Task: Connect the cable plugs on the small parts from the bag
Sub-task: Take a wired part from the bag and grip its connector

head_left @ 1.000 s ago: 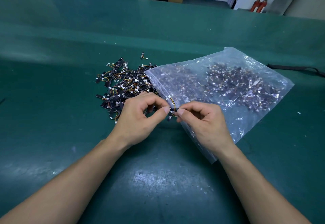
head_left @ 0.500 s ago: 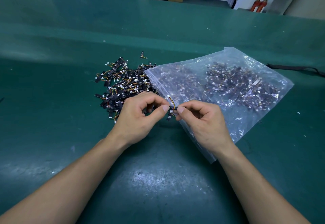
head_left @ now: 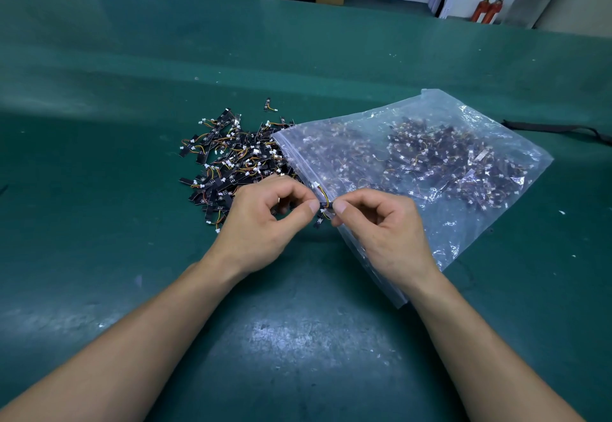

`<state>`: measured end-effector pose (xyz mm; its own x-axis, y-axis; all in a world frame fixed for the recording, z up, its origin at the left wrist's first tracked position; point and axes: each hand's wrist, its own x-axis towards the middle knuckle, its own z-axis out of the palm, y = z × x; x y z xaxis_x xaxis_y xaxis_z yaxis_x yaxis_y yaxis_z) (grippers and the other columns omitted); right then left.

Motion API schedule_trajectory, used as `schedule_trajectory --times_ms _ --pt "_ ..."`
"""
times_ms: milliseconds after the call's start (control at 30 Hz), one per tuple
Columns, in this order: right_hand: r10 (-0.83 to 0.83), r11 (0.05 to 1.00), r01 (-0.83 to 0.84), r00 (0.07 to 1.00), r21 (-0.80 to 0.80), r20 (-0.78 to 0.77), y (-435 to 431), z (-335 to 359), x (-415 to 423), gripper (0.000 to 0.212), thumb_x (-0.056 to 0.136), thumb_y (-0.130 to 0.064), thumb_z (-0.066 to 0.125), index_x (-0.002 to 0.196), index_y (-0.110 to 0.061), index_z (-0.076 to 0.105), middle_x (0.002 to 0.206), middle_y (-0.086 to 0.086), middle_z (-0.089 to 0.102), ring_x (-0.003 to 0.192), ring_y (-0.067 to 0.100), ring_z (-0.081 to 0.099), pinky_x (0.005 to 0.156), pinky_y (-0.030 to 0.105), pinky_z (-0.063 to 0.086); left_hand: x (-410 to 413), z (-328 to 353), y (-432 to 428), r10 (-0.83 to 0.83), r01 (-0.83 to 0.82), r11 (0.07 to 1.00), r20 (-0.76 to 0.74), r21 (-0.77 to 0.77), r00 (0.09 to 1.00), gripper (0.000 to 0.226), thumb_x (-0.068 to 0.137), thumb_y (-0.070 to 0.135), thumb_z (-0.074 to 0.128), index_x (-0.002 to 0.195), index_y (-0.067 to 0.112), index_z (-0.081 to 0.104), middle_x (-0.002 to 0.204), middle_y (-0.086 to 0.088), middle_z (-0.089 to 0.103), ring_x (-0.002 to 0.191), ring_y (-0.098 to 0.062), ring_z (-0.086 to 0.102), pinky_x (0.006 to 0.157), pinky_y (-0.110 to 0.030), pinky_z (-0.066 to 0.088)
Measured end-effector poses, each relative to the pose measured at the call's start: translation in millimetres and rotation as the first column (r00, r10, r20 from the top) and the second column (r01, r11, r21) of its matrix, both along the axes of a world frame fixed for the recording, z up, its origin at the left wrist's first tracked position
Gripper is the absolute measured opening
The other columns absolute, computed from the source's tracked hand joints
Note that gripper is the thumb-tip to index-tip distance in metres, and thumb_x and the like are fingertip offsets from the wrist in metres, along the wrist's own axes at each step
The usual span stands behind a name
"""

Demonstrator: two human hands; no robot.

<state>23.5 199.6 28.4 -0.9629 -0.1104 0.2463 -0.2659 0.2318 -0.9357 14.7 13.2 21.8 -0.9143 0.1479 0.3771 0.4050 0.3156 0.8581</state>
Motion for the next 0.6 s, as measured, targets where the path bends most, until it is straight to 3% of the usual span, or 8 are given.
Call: schedule_trajectory --times_ms 133,333,433,500,600 --pt "-0.003 1.0 0.003 1.0 0.014 -0.001 0.6 -0.3 -0.9 0.023 0.094 -0.011 0.069 0.075 -0.023 0.074 0.066 -0.004 0.071 0.055 0.007 0.045 0.053 0.018 0.037 1.0 2.6 -1.2 -0.03 0.03 0.999 0.006 0.028 1.0 0.016 0.088 0.037 0.055 0.088 0.033 0.07 0.085 0.003 0.071 0.081 -0.026 0.065 0.076 -0.04 0.051" --pt "0.006 1.0 -0.006 1.0 0.005 -0.012 1.0 -1.8 -0.5 0.02 0.092 -0.017 0.069 0.076 -0.026 0.074 0.068 -0.009 0.071 0.058 0.019 0.051 0.057 0.028 0.042 -0.2 -1.7 0.1 -0.004 0.004 1.0 -0.006 -0.023 1.0 0.012 0.088 0.024 0.065 0.078 0.02 0.069 0.077 0.009 0.066 0.072 -0.014 0.057 0.067 -0.023 0.042" --pt "0.004 1.0 -0.003 1.0 -0.016 0.017 0.9 -2.9 -0.9 0.012 0.087 -0.022 0.066 0.081 -0.024 0.076 0.07 -0.003 0.073 0.055 0.024 0.05 0.054 0.033 0.04 -0.5 -1.1 1.0 0.018 -0.018 1.0 -0.021 -0.021 1.0 0.014 0.088 0.021 0.065 0.075 0.027 0.066 0.077 0.01 0.065 0.07 -0.01 0.055 0.066 -0.019 0.041" --pt "-0.007 0.999 0.008 0.999 -0.04 0.034 1.6 -2.8 -1.7 0.013 0.086 -0.022 0.064 0.086 -0.02 0.077 0.069 -0.004 0.072 0.048 0.004 0.047 0.05 0.018 0.035 -0.5 -0.4 1.1 0.026 -0.026 1.0 -0.031 -0.016 0.999 0.016 0.088 0.021 0.065 0.075 0.031 0.064 0.076 0.01 0.064 0.07 -0.009 0.054 0.066 -0.019 0.041" --pt "0.004 0.998 -0.002 0.999 -0.061 0.04 2.7 -1.8 -2.1 0.013 0.086 -0.021 0.064 0.085 -0.019 0.077 0.067 -0.008 0.071 0.046 0.001 0.048 0.051 0.011 0.035 0.0 -0.2 1.3 0.031 -0.032 0.999 -0.032 -0.023 0.999 0.017 0.088 0.021 0.065 0.075 0.032 0.064 0.077 0.01 0.064 0.069 -0.009 0.054 0.066 -0.019 0.04"
